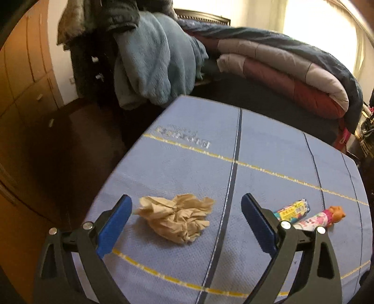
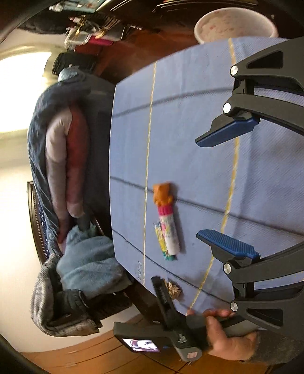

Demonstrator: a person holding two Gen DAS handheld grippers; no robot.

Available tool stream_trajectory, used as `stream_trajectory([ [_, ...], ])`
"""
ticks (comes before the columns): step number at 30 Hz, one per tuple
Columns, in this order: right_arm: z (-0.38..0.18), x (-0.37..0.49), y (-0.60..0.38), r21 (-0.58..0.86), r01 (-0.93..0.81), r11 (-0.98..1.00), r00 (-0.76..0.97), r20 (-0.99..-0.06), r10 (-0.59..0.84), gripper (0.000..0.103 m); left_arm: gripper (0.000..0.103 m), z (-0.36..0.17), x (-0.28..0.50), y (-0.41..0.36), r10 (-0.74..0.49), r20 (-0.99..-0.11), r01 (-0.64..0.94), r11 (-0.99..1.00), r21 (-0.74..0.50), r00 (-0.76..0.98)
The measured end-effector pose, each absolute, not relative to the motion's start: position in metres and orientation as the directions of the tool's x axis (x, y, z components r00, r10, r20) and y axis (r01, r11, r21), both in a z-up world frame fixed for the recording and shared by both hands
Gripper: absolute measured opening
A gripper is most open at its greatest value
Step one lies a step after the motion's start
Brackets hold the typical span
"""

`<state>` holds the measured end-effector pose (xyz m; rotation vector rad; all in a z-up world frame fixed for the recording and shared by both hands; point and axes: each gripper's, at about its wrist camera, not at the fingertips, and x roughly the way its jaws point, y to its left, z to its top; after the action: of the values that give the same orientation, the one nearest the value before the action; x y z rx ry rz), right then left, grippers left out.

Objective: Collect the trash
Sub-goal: 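Return to the table and grasp the crumpled brown paper with the left tool, then grasp the white-pink tube with the right tool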

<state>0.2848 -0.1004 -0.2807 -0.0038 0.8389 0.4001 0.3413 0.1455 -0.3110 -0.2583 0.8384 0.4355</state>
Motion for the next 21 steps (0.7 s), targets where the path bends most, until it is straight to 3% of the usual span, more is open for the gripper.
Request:
stream_trajectory([
  [4,-0.290,0.304,-0.074,0.133,-0.360,0.923,0.579,-0.745,0.333,0.073,0.085,-0.320,0.345,0.146,0.239,-0.773,-0.448,0.892,-0.065,0.588],
  [7,-0.300,0.314,-0.058,0.167,-0.375,0.912,0.539,-0.761,0.361,0.076,0.056,-0.326,0.347,0.145,0.242,-0.775,-0.428,0.903,-0.040,0.583],
  [8,-0.304,0.316,-0.051,0.183,-0.383,0.905,0.522,-0.766,0.376,0.078,0.034,-0.326,0.346,0.144,0.248,-0.773,-0.421,0.907,-0.028,0.584],
  [9,-0.307,0.318,-0.046,0.194,-0.388,0.901,0.510,-0.769,0.385,0.080,0.028,-0.325,0.345,0.146,0.227,-0.770,-0.407,0.912,-0.045,0.596],
  [11,-0.314,0.321,-0.037,0.213,-0.392,0.895,0.485,-0.778,0.398,0.084,0.027,-0.323,0.343,0.155,0.162,-0.771,-0.394,0.911,-0.124,0.616],
  [21,-0.330,0.340,0.001,0.140,-0.405,0.904,0.497,-0.796,0.346,0.086,0.027,-0.312,0.322,0.171,0.114,-0.731,-0.372,0.906,-0.201,0.673],
])
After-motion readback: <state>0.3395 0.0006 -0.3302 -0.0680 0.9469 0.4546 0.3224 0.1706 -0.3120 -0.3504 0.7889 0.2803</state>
